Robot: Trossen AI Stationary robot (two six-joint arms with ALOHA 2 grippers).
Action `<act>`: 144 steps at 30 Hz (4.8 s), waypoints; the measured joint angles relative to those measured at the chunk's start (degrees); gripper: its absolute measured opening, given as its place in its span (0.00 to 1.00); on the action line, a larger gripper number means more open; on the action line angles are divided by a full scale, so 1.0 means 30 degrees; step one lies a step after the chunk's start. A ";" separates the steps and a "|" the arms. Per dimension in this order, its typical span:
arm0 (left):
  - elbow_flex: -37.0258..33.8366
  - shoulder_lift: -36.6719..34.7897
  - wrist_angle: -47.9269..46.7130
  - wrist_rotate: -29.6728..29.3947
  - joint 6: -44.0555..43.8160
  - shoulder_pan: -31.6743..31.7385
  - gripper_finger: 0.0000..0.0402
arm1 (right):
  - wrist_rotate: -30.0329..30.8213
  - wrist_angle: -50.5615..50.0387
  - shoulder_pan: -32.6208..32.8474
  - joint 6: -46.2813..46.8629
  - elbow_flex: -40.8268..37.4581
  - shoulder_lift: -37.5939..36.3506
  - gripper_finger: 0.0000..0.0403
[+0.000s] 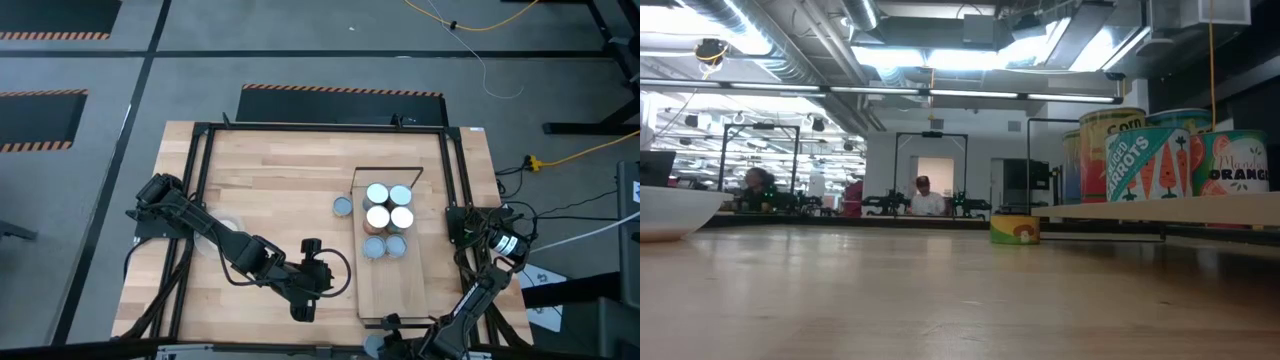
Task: Pick and place cans onto a shelf
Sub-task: Put the blue tuna can onto the shelf
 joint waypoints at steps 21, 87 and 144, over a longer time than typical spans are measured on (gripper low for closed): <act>0.0000 0.0000 0.0000 0.0001 0.0007 0.0000 0.21 | -0.1144 0.0334 0.0004 -0.0807 0.0654 0.0113 0.04; 0.0000 0.0000 0.0022 0.0000 0.0008 0.0829 0.21 | -0.2082 -2.0523 -0.1414 -1.3422 1.5219 -0.5778 0.05; 0.0000 0.0000 0.0015 0.0011 0.0606 0.2798 0.21 | -0.3908 0.0860 -0.3912 -1.3937 -1.5650 -1.8360 0.07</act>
